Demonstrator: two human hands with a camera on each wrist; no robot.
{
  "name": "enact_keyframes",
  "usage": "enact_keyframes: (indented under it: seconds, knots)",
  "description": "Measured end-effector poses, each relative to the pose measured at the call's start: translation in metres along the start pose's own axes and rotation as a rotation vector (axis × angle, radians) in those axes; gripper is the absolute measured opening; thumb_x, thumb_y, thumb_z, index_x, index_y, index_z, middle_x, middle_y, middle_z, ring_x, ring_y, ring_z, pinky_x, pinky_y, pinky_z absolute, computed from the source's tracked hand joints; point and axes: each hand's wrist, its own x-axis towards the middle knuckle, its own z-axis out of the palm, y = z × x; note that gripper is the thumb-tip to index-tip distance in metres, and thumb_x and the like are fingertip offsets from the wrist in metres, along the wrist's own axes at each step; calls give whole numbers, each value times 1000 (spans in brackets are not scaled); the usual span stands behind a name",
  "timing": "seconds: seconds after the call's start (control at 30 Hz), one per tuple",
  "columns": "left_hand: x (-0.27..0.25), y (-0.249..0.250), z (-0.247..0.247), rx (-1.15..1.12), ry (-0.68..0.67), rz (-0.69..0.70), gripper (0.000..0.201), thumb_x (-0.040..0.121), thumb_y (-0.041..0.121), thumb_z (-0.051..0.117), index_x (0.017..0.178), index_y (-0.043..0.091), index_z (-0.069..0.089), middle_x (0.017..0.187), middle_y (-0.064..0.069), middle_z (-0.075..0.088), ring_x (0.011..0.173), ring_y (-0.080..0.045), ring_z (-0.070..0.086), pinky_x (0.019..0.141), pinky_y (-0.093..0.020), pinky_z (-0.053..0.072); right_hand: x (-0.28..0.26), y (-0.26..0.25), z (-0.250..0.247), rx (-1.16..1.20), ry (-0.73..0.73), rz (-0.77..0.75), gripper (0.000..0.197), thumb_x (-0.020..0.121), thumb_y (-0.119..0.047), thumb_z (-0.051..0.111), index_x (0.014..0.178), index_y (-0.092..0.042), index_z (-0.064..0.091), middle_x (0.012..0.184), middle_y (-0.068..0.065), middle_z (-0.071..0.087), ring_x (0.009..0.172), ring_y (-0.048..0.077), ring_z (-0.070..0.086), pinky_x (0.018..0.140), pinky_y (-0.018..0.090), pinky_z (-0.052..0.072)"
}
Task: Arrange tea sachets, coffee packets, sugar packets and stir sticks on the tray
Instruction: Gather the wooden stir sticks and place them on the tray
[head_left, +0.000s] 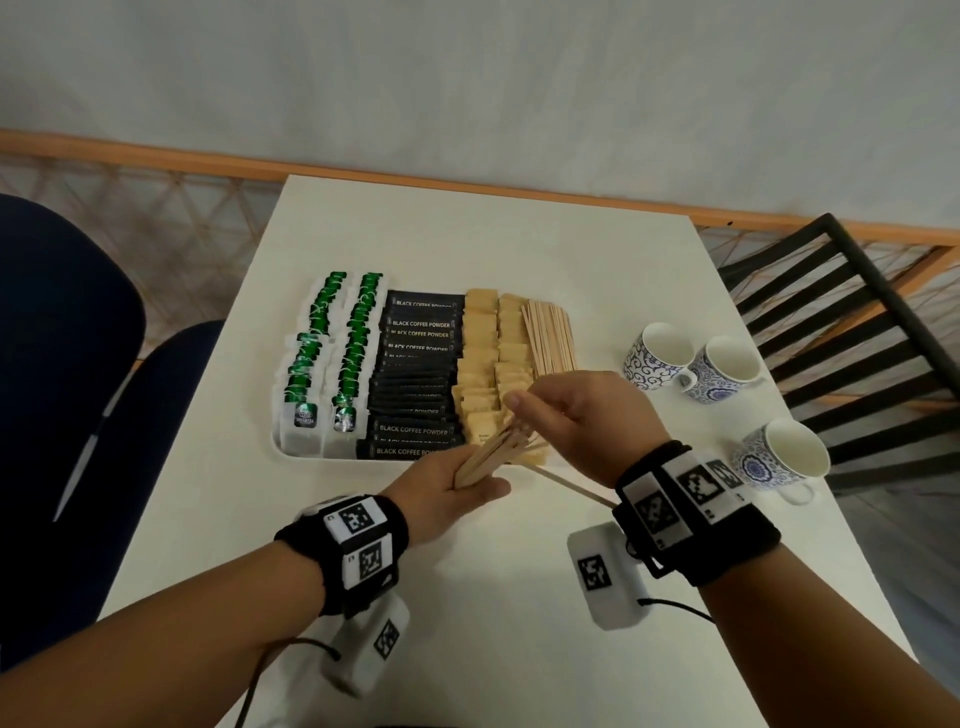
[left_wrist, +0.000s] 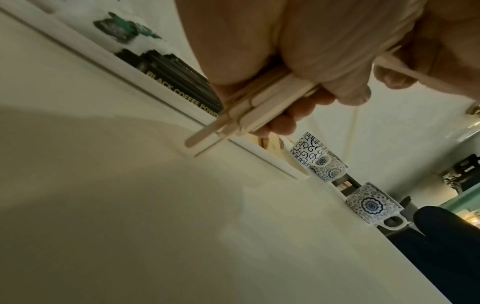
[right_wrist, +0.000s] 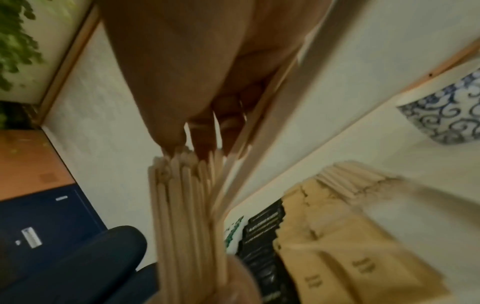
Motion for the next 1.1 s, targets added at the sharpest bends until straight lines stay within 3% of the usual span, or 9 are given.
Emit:
enact_keyframes:
  seconds: [0.13,0.23,0.37,0.43,0.5,0.63,0.8,0.97,1.1]
  knots:
    - [-1,1,7,-96,26,2,25,77,55,61,66,36,48,63,13,40,62,-11,39,63,-31,38,2,-5,5,-169,-36,-20,70,83,-72,6,72,-25,58,67,-8,56,62,11,51,50,25,32]
    - [-2,0,2,-146,73,-25,26,85,40,65,73,23,49,68,6,44,65,-12,45,66,-33,44,-2,4,6,-140,-56,39,78,74,-83,6,89,-33,63,81,-13,58,73,7,53,57,26,36]
    - [0,-5,-7,-190,141,-70,9,90,24,64,87,16,60,80,-1,56,74,-14,53,71,-33,52,-13,23,11,87,-160,144,48,70,-72,45,102,-38,59,84,-15,52,77,3,52,67,24,44]
    - [-1,-7,-10,-189,160,-88,3,90,23,63,90,21,62,94,-14,62,73,-15,54,69,-31,52,-21,36,18,29,-251,202,30,72,-52,63,98,-40,55,83,-15,48,74,1,50,67,23,41]
    - [-2,-8,-11,-160,164,-90,3,91,23,62,89,21,62,102,-20,62,69,-13,52,65,-26,51,-33,49,30,-73,-350,238,22,76,-44,65,95,-41,55,83,-17,46,72,-3,48,67,21,36]
    - [-3,-12,-11,-80,170,-103,3,91,25,61,88,24,61,80,-6,59,61,-8,50,61,-23,48,-54,66,50,-96,-435,381,49,69,-65,67,109,-39,53,97,-18,53,93,3,56,75,24,42]
    - [1,-9,-6,163,120,-50,11,89,24,63,85,34,61,74,13,61,62,8,54,59,-8,40,-55,67,57,-162,-452,268,48,85,-55,56,129,-40,43,122,-14,54,108,10,55,84,27,45]
    - [10,-2,7,485,-15,-32,15,91,29,56,103,24,63,88,4,65,80,-16,60,71,-27,45,-57,68,59,-303,-474,222,40,95,-26,41,134,-37,45,126,-9,54,114,17,55,85,30,44]
    - [18,7,21,604,-79,5,26,92,30,53,118,26,57,100,4,65,90,-16,60,77,-27,46,-66,72,61,-204,-386,391,36,92,-18,42,125,-33,49,115,-8,61,103,18,59,74,25,39]
